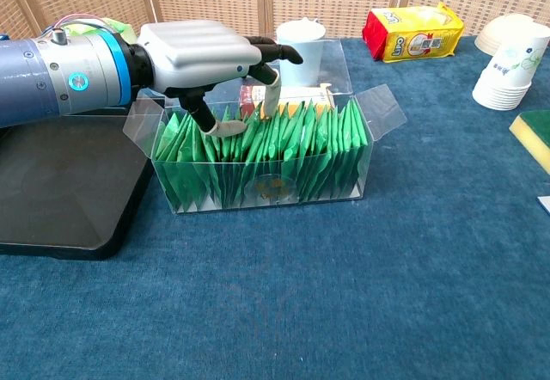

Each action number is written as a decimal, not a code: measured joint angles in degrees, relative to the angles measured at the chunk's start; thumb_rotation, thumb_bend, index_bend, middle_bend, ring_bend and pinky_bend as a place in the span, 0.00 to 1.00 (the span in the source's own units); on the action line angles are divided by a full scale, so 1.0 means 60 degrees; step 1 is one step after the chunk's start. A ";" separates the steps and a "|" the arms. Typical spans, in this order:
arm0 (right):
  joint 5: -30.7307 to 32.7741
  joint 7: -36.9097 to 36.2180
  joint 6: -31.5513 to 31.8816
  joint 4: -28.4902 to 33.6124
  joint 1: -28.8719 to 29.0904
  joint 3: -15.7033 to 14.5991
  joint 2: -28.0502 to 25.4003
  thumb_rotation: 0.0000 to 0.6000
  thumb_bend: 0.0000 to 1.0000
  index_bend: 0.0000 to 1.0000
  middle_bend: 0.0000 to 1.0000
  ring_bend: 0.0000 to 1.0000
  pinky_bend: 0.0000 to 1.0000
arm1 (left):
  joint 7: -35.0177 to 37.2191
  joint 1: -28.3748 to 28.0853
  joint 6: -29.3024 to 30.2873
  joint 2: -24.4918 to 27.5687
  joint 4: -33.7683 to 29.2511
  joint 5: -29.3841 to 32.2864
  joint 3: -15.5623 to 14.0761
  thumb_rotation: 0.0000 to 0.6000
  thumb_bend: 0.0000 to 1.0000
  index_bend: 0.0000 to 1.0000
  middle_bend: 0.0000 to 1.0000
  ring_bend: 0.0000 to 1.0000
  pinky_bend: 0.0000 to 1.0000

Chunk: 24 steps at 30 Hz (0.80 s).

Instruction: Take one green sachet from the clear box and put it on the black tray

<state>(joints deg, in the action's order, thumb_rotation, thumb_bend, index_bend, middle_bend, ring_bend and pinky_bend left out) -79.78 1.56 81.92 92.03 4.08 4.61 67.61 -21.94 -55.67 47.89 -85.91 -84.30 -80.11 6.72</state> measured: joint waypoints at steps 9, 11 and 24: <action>0.0009 0.0030 -0.0019 0.0010 0.0007 0.0019 0.0004 0.97 0.19 0.00 0.03 0.18 0.28 | 0.0189 0.0029 0.0183 -0.0008 0.0056 -0.0179 -0.0043 1.00 0.37 0.41 0.07 0.01 0.24; 0.0006 0.0036 -0.0020 0.0013 0.0006 0.0018 0.0005 0.97 0.19 0.00 0.03 0.18 0.28 | 0.0200 0.0029 0.0177 -0.0011 0.0072 -0.0183 -0.0060 1.00 0.37 0.42 0.07 0.01 0.24; 0.0030 0.0059 -0.0013 0.0027 -0.0035 0.0007 0.0011 0.97 0.19 0.00 0.03 0.18 0.28 | 0.0167 -0.0023 0.0063 -0.0097 0.0204 -0.0135 -0.0123 1.00 0.37 0.47 0.08 0.02 0.24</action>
<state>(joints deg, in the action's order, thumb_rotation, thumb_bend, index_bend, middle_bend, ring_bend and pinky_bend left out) -79.60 1.92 81.84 92.19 3.87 4.66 67.68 -20.94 -55.80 48.27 -86.49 -83.08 -80.92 5.99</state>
